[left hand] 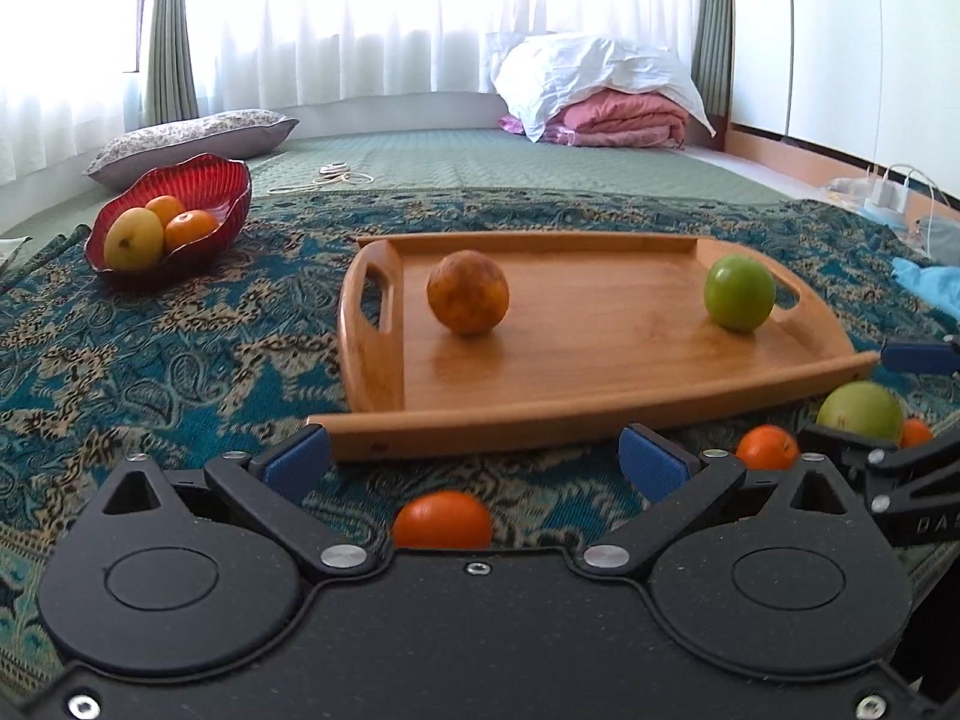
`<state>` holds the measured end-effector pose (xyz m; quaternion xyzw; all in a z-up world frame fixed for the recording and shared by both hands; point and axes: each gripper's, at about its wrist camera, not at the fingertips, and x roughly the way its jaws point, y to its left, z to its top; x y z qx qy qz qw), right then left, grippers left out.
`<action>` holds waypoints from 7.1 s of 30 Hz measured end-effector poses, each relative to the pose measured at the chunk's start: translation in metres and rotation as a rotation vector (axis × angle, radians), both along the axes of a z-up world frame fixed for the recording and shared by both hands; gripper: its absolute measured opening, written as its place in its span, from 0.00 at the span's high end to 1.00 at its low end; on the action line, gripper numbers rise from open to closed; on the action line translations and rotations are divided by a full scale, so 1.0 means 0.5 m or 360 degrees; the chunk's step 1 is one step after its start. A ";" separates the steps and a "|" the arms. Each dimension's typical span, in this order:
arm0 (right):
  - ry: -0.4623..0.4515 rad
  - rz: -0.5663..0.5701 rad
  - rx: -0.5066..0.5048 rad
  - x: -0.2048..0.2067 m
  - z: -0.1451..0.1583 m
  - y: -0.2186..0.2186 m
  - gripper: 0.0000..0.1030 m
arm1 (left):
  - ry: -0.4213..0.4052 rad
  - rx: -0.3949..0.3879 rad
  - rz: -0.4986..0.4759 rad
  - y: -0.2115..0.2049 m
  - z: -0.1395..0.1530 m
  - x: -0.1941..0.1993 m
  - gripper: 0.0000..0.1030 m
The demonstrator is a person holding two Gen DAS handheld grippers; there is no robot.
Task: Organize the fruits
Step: 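Lift both tools away from the tray toward the remaining fruit, then grasp a small tangerine with the left tool while the right tool grasps another green fruit, then lower the tangerine onto the tray with the left tool while the right tool lowers the green fruit, then open both tools and withdraw them from the tray, then grasp an orange with the right tool while the left tool grasps a red date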
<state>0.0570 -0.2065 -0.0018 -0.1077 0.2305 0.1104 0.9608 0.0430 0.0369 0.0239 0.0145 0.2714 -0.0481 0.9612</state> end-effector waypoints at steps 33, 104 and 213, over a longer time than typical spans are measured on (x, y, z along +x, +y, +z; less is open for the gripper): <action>0.0095 0.0020 0.0127 -0.010 -0.019 -0.017 0.29 | 0.0091 -0.0089 0.0093 0.027 -0.051 -0.008 0.27; 0.0269 -0.0440 0.0505 0.251 0.004 -0.061 0.40 | 0.0140 -0.0209 0.0095 -0.011 -0.027 0.225 0.69; 0.0080 -0.0174 0.0171 -0.072 -0.046 -0.067 0.29 | 0.0151 -0.0173 -0.0236 -0.163 -0.055 0.025 0.76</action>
